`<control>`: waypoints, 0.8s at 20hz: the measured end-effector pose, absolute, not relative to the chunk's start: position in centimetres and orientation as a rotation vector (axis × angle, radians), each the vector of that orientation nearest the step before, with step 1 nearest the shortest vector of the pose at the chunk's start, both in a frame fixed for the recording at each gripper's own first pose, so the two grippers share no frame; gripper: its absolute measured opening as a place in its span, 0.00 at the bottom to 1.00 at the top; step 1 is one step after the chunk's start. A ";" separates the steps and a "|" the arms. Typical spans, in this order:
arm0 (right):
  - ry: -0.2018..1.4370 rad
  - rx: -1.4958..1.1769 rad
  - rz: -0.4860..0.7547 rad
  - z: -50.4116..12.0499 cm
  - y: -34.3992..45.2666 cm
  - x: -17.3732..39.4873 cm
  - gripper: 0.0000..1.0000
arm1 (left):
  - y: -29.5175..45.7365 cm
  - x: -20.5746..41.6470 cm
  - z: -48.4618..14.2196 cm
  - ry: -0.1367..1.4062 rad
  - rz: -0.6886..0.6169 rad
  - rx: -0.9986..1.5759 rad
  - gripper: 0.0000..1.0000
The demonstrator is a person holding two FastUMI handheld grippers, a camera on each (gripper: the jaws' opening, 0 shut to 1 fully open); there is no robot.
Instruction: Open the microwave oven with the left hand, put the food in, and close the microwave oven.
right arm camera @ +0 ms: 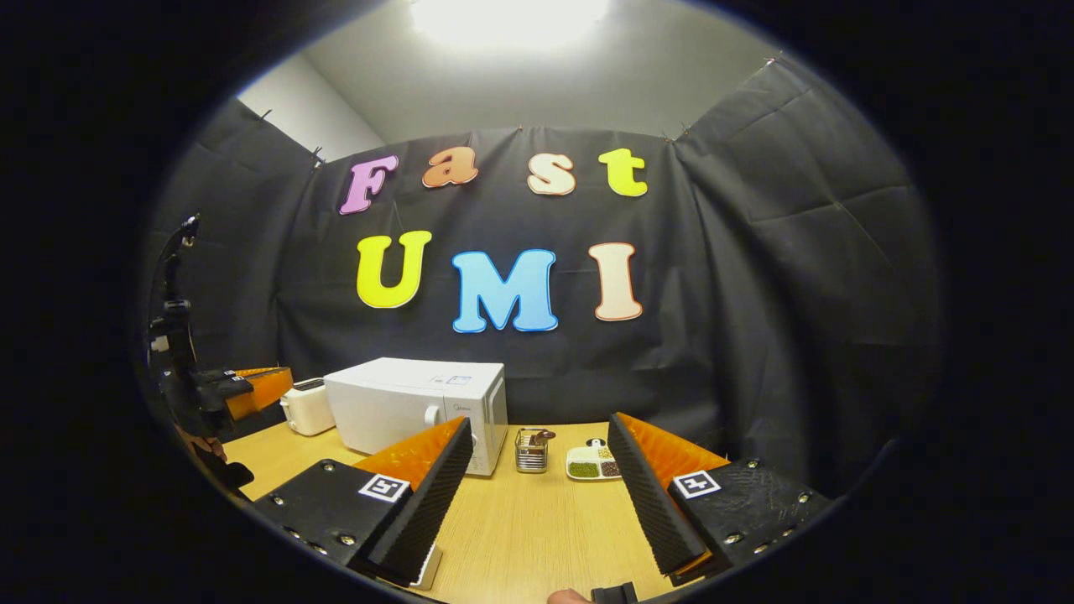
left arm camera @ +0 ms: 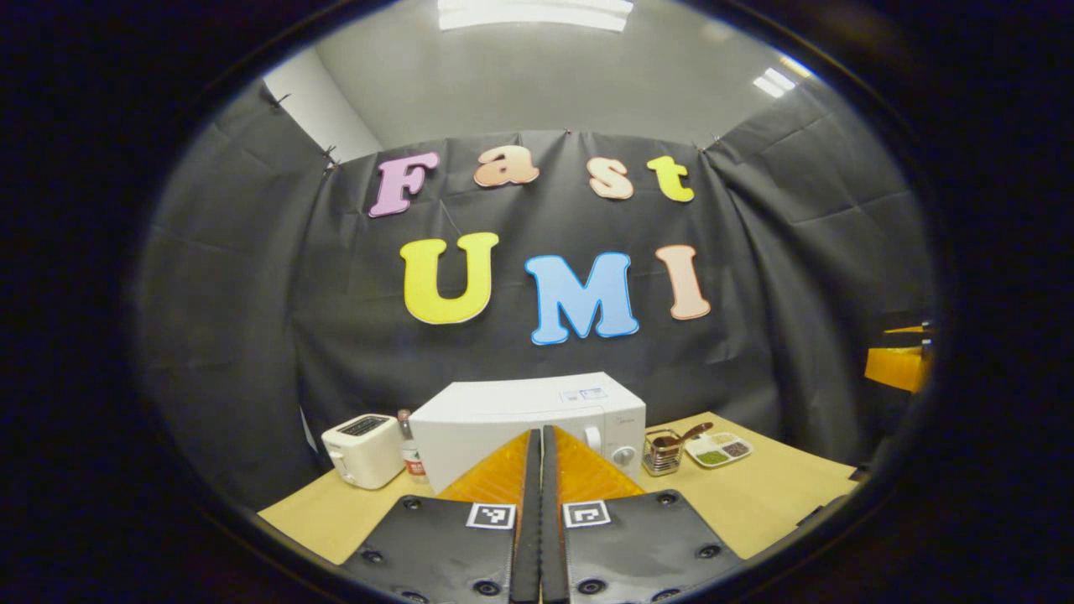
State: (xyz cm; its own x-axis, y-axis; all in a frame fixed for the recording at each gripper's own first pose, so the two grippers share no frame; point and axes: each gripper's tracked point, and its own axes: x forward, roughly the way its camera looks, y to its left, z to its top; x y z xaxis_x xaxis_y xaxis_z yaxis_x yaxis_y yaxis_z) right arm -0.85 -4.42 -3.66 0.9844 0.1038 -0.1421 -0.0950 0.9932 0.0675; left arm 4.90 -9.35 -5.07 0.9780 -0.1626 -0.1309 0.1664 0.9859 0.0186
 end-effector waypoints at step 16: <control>0.116 0.062 0.094 -2.2 -1.7 -3.8 0.98 | -5.5 -0.6 -1.0 0.092 -0.154 -0.009 0.25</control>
